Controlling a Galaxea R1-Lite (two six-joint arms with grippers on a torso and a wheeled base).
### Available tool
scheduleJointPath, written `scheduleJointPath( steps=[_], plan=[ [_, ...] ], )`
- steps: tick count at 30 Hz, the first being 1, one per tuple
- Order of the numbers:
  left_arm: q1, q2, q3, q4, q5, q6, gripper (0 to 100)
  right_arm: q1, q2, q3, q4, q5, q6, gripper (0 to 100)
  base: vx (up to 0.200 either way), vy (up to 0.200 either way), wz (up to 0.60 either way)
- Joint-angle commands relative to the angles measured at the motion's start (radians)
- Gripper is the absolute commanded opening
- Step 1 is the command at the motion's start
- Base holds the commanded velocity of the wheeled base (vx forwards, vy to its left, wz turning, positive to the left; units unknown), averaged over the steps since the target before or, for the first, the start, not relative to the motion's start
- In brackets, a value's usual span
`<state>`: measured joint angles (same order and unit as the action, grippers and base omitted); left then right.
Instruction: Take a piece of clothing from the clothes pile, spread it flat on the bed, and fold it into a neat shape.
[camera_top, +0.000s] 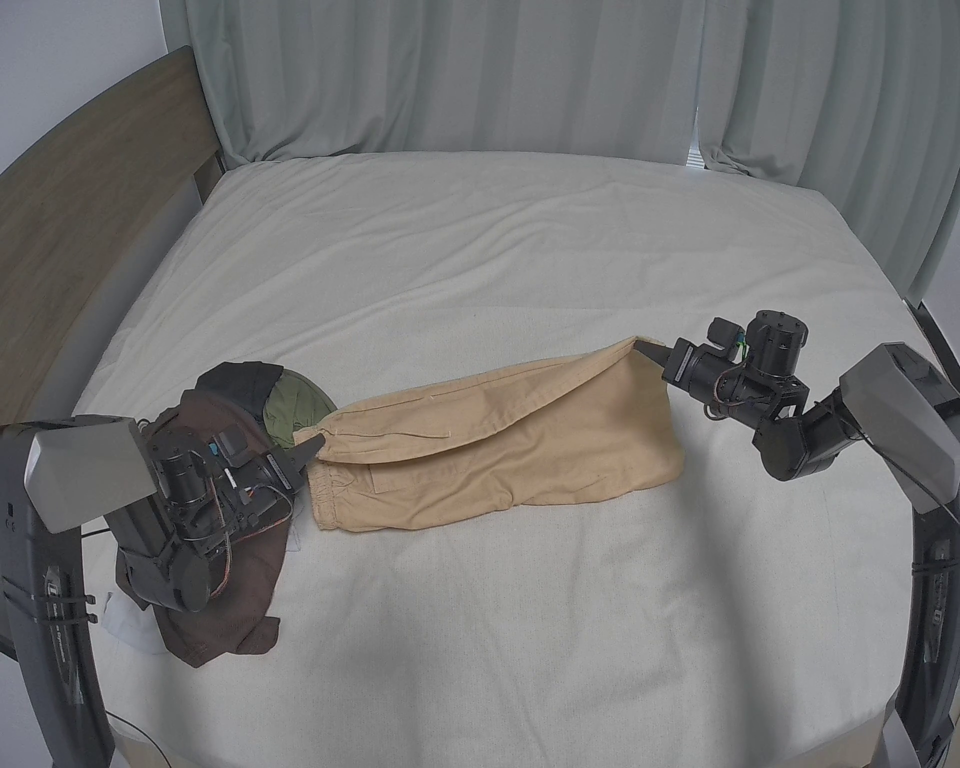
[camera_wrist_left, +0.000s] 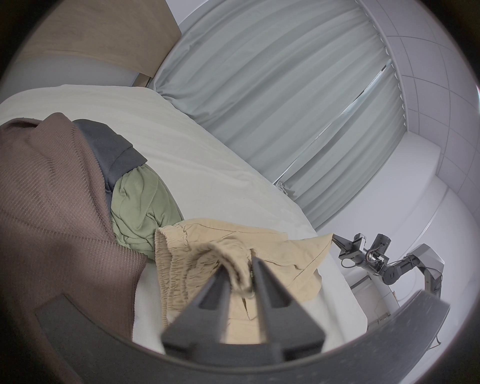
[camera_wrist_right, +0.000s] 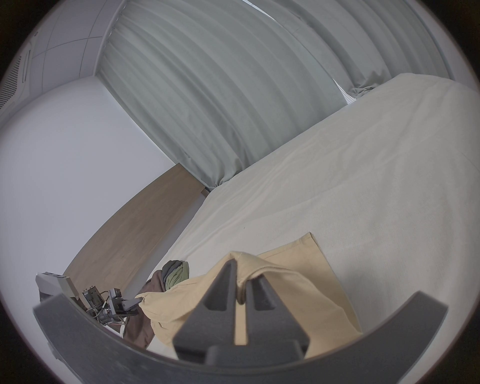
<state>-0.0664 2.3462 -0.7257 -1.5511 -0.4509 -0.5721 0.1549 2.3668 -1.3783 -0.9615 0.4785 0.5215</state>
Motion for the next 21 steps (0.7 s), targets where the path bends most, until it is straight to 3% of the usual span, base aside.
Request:
scheduleJointPath(
  steps=[1, 2, 6, 10, 21],
  plan=[
    [0.000, 0.013, -0.012, 0.000, 0.000, 0.000, 100, 0.000, 0.025, -0.030, 0.000, 0.000, 0.000, 0, 0.000, 0.000, 0.00],
    [0.002, 0.013, -0.012, 0.000, 0.000, 0.000, 100, 0.000, 0.026, -0.031, 0.000, 0.000, 0.000, 100, 0.000, 0.000, 0.00],
    [0.016, 0.028, -0.054, 0.000, 0.006, -0.005, 100, 0.006, 0.071, -0.105, -0.013, -0.011, 0.002, 100, 0.000, 0.000, 0.00],
    [0.033, 0.045, -0.090, 0.000, 0.061, -0.026, 100, 0.008, 0.078, -0.113, -0.003, -0.017, 0.000, 100, 0.000, 0.000, 0.00],
    [0.033, 0.001, -0.029, -0.001, 0.066, -0.038, 100, 0.011, -0.012, -0.034, -0.006, -0.021, 0.002, 100, 0.000, 0.000, 0.00]
  ],
)
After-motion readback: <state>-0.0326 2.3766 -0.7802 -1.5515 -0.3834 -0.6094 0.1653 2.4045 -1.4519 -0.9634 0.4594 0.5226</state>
